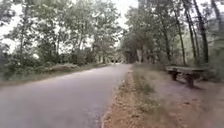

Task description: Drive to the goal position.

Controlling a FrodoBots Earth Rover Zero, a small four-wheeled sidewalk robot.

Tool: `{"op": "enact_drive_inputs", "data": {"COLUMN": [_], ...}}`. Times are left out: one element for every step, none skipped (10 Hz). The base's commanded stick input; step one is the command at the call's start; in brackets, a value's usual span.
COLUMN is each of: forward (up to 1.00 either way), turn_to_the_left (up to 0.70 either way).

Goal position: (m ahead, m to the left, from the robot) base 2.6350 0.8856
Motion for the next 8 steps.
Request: {"op": "enact_drive_inputs", "data": {"forward": [0.7, 0.33, 0.0, 0.0, 0.0, 0.0, 0.0, 0.0], "turn_to_the_left": [-0.14, -0.44, -0.7, -0.7, -0.7, -0.7, -0.7, -0.7]}}
